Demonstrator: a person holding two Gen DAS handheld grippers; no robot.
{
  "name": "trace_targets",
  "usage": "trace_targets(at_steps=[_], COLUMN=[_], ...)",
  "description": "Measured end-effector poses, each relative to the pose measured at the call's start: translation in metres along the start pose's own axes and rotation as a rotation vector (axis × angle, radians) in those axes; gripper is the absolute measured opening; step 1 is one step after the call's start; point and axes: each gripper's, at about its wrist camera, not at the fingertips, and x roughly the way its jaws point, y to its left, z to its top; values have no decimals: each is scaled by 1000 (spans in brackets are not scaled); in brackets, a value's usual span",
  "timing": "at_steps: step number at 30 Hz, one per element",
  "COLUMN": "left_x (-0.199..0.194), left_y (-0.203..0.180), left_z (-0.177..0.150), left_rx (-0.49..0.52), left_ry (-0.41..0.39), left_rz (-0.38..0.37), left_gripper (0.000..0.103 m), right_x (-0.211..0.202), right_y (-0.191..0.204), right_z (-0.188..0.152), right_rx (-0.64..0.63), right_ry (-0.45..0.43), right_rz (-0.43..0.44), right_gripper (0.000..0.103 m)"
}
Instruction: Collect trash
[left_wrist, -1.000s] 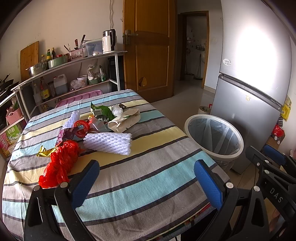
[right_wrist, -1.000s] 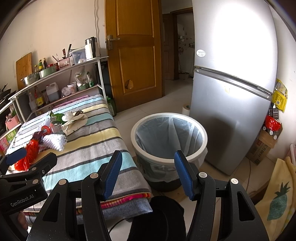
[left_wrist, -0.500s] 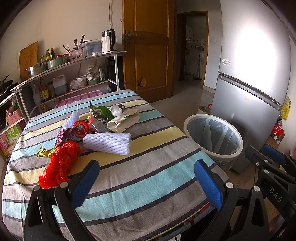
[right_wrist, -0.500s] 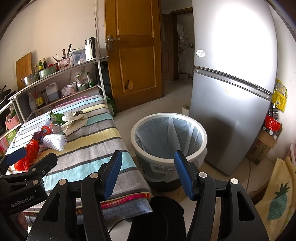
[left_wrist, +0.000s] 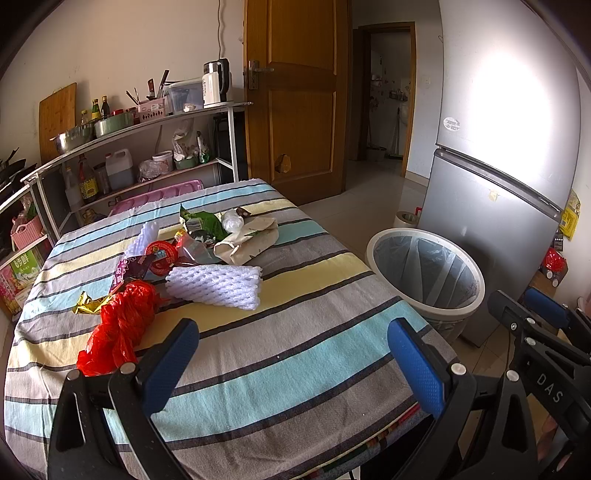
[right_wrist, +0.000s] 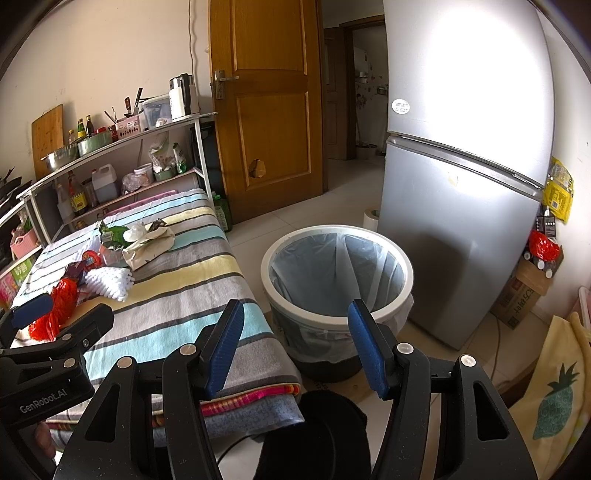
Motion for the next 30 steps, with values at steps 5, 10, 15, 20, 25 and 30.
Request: trace_targets(at_steps=[5,10,15,20,25,30], left_x=[0,0,-2,-3,-5,-6], left_y=[0,-1,7,35,76,119], left_z=[0,1,3,1,-3,-10], left_rx=[0,0,-11,-53,-116,-170], left_ry=[1,0,8,11,10,22], left_rz=[-1,-7,-7,14,42,96], left_gripper=[103,103,103,103,103,103], right_x=[0,-1,3,14,32,51], right_y=[0,0,4,16,39,75], right_z=[0,1,4,11,18,28], right_rx=[-1,-4,-10,-31,-68,-153], right_ry=[0,-9,-7,-24,-21,2], right_rz=[1,16,56,156,307,452], right_gripper=[59,59,59,60,60,60])
